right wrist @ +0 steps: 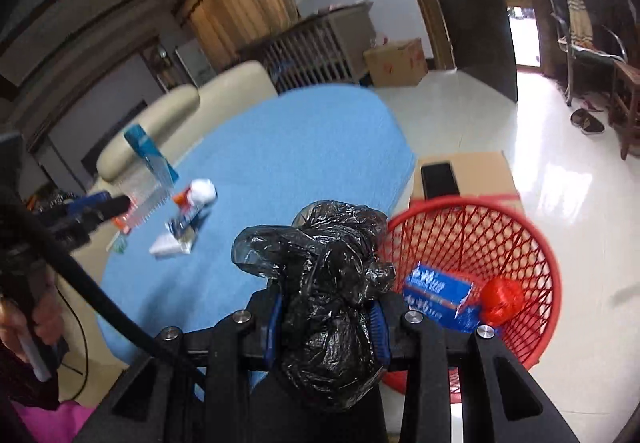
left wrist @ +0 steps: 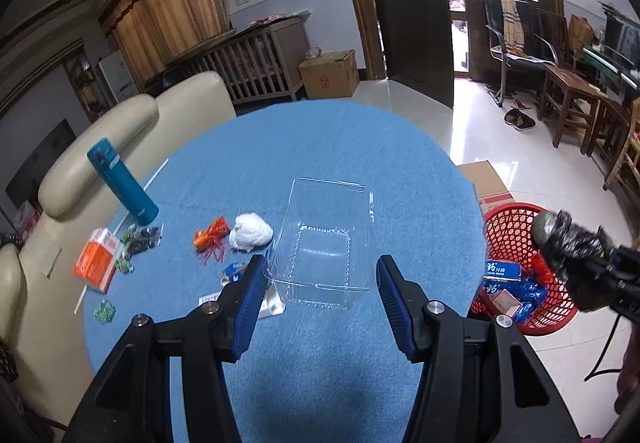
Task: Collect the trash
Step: 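Carry the container over the wastebasket with the left tool while the right tool opens to drop the bags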
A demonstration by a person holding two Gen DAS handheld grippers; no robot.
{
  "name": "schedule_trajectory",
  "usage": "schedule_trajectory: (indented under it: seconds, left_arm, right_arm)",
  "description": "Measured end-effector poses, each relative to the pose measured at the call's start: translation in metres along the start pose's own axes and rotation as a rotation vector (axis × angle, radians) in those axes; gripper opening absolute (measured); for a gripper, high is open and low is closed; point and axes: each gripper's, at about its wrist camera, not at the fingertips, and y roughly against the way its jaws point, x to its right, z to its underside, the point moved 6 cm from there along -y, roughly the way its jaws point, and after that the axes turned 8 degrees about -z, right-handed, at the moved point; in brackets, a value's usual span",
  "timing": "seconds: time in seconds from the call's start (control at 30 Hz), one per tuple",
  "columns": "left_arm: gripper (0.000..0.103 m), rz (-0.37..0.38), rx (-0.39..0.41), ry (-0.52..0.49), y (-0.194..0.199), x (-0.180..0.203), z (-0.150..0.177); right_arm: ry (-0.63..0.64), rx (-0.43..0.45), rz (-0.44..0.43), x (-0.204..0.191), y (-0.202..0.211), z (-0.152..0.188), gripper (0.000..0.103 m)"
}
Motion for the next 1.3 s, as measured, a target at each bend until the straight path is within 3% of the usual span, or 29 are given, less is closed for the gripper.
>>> schedule_trajectory:
  seconds: [0.5, 0.77, 0.9, 1.03, 1.13, 1.3]
  left_arm:
    - [0.058, 0.017, 0.105, -0.161, 0.026, 0.067, -0.042]
    - [0.059, 0.081, 0.114, -0.22, 0.026, 0.112, -0.051]
    - [0.059, 0.105, 0.109, -0.239, 0.025, 0.13, -0.052]
    - [0.059, 0.125, 0.104, -0.253, 0.023, 0.143, -0.051]
    - [0.059, 0.149, 0.083, -0.256, 0.02, 0.153, -0.049]
    - [0.059, 0.2, 0.064, -0.267, 0.017, 0.167, -0.045]
  right_arm:
    - [-0.045, 0.132, -0.006, 0.016, 0.051, -0.024, 0.038]
    - [-0.096, 0.199, -0.001, 0.042, 0.078, -0.025, 0.038]
    - [-0.085, 0.276, 0.048, 0.053, 0.113, -0.031, 0.038]
    - [-0.009, 0.353, 0.183, 0.059, 0.159, -0.038, 0.038]
    - [0.012, 0.362, 0.216, 0.061, 0.179, -0.038, 0.038]
    - [-0.092, 0.308, 0.13, 0.078, 0.159, -0.025, 0.039]
